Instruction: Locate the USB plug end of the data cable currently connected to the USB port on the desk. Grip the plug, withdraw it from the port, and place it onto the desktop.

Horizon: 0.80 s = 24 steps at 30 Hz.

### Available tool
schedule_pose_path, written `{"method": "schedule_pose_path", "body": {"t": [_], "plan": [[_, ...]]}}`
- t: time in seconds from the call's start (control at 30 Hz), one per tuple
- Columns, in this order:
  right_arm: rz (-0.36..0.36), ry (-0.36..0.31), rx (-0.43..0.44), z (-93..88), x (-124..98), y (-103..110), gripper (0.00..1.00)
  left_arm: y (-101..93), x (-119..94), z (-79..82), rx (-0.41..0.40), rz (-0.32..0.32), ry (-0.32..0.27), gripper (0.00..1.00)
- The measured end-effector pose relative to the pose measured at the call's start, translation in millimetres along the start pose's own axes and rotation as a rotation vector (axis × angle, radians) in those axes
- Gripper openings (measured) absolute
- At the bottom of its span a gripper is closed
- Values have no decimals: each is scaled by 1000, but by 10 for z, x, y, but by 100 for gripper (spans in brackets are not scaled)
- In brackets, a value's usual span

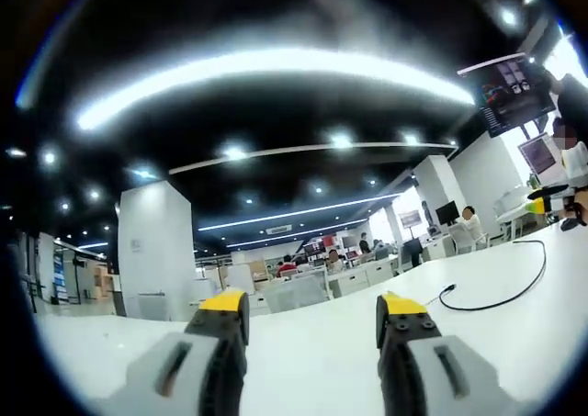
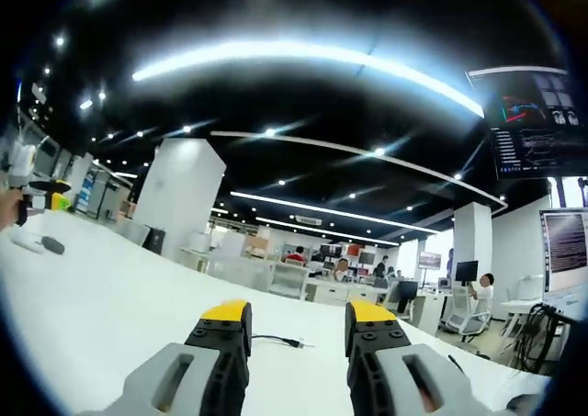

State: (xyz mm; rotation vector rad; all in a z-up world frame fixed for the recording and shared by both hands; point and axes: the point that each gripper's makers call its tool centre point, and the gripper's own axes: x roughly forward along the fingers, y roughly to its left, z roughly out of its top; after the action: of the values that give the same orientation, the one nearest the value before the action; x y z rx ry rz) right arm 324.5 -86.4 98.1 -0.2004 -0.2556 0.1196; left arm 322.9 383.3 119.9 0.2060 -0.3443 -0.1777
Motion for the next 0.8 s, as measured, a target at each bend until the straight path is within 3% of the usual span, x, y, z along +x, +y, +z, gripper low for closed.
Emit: {"method": "schedule_pose_path", "body": {"t": [0.07,0.23,0.37,0.57,0.8], "plan": [[-25,3,24,-24,-76,-72,42,73,-40,8,-12,24,-10,56],[-126,20,-26,-68,-266,-318,42,281,-138,6,12,92,-21,55],[-164,14,-15,-75,-357,-406,42,292,-181,-134,-25,96,7,55],[-200,-12,-4,-61,-411,-400,42,170,-143,-421,-160,56,59,55],[-177,2,-4,-177,-309,-276,42,146,-123,-626,-186,53,105,54]]}}
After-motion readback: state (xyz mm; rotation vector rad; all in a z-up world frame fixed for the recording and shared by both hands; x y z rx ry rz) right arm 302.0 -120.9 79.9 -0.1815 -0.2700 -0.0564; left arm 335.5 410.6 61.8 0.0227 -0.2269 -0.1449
